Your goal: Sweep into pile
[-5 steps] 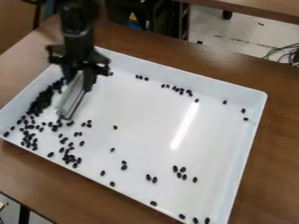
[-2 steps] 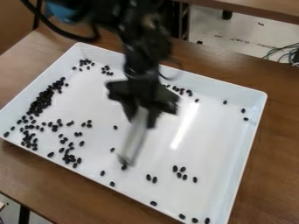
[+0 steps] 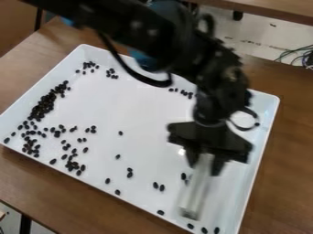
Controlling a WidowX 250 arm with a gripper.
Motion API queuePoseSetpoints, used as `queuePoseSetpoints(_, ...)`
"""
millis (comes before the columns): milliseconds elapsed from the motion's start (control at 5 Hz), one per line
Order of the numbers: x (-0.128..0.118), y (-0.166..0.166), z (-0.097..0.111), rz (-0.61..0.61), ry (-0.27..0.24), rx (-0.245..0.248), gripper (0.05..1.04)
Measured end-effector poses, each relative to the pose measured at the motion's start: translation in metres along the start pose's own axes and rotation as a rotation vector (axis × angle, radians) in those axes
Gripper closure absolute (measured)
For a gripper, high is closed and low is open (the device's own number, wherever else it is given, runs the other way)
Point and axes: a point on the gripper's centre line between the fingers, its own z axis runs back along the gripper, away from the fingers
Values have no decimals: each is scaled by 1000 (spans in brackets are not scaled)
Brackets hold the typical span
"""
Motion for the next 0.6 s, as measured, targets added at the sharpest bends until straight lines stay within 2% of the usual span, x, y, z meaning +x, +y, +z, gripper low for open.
queuePoseSetpoints(400, 8, -24, -16, -19, 15, 3, 731)
queuePoseSetpoints(600, -1, -13, -25, -39, 14, -24, 731)
